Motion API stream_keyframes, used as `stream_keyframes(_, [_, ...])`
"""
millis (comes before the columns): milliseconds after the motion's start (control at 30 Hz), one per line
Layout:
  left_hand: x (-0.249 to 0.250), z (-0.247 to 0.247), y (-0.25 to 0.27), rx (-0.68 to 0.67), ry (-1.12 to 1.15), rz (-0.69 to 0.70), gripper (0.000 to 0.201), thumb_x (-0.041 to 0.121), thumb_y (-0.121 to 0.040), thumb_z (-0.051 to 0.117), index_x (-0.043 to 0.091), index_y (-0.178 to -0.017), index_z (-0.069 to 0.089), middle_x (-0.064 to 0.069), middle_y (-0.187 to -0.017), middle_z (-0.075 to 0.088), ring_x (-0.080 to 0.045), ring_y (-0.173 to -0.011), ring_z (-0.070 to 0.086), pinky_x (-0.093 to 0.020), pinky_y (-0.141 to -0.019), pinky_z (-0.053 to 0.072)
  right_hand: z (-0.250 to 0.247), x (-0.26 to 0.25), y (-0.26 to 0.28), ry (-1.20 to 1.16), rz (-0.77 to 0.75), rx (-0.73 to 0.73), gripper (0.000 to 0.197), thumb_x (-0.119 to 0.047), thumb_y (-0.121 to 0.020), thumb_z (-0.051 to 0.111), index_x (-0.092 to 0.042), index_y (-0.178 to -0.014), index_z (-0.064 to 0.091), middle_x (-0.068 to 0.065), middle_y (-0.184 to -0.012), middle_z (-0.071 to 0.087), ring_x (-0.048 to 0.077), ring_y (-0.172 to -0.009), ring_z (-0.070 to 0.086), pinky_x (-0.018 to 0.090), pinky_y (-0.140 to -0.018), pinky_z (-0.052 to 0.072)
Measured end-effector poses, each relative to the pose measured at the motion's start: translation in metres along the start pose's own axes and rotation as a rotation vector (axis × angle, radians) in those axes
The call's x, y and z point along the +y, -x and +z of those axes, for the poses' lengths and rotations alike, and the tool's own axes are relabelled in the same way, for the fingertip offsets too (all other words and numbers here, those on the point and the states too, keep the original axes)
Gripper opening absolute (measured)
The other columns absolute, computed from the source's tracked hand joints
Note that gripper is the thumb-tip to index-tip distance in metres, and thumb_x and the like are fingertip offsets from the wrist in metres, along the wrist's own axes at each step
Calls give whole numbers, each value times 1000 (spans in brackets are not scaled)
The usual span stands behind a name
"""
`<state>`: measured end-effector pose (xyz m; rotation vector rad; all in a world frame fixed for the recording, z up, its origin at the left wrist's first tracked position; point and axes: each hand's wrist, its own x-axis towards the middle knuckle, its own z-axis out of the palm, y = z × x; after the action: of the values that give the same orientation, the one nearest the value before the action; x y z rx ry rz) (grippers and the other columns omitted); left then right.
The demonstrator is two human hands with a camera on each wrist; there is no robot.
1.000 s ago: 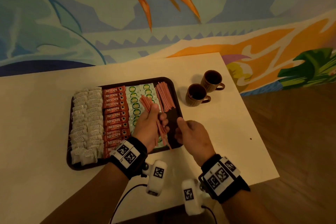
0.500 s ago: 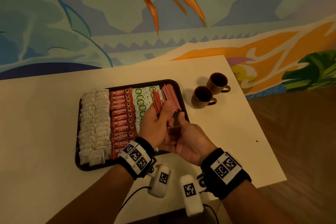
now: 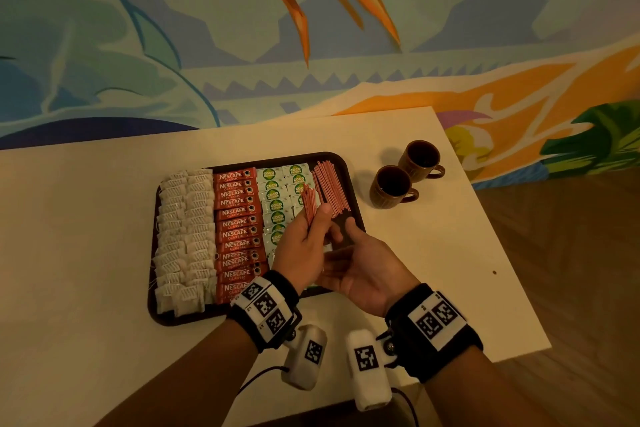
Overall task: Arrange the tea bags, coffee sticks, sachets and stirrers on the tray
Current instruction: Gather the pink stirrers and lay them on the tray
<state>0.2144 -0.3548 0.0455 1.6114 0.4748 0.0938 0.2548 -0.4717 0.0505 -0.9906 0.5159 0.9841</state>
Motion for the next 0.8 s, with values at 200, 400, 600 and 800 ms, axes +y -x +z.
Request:
stream_keyframes(200, [-3, -1, -1, -35, 39, -45, 30, 45, -106, 43, 28, -108, 68, 6, -99, 74, -1, -93, 69, -29, -88, 56, 2, -4, 2, 51, -53, -53, 39, -37, -108, 47, -13, -127, 69, 17, -120, 74, 28, -102, 75, 43, -82, 61])
stream_keyframes(400, [-1, -6, -11, -53, 63, -135, 47, 53, -106, 35, 27, -116, 73, 19, -113, 65, 10, -105, 60, -23, -97, 47, -3, -1, -1, 688, -241, -68, 22, -9, -93, 62, -8, -114, 69, 14, -110, 73, 28, -103, 71, 48, -93, 60])
stream_keyframes(600, [-15, 5, -17, -159, 83, -240, 48, 59, -102, 40, 29, -125, 69, 17, -124, 69, 6, -120, 54, -21, -101, 37, -7, 5, -10, 1161, -510, -59, 10, -21, -106, 52, -28, -110, 56, -13, -83, 63, -4, -66, 60, 16, -62, 47])
stream_keyframes(800, [-27, -9, -23, -225, -174, -256, 46, 66, -96, 46, 27, -115, 60, 3, -112, 70, -16, -107, 65, -43, -102, 50, -29, 7, -27, 1290, -390, 115, 23, -34, -110, 41, -24, -91, 49, -2, -80, 59, 12, -63, 52, 29, -58, 43])
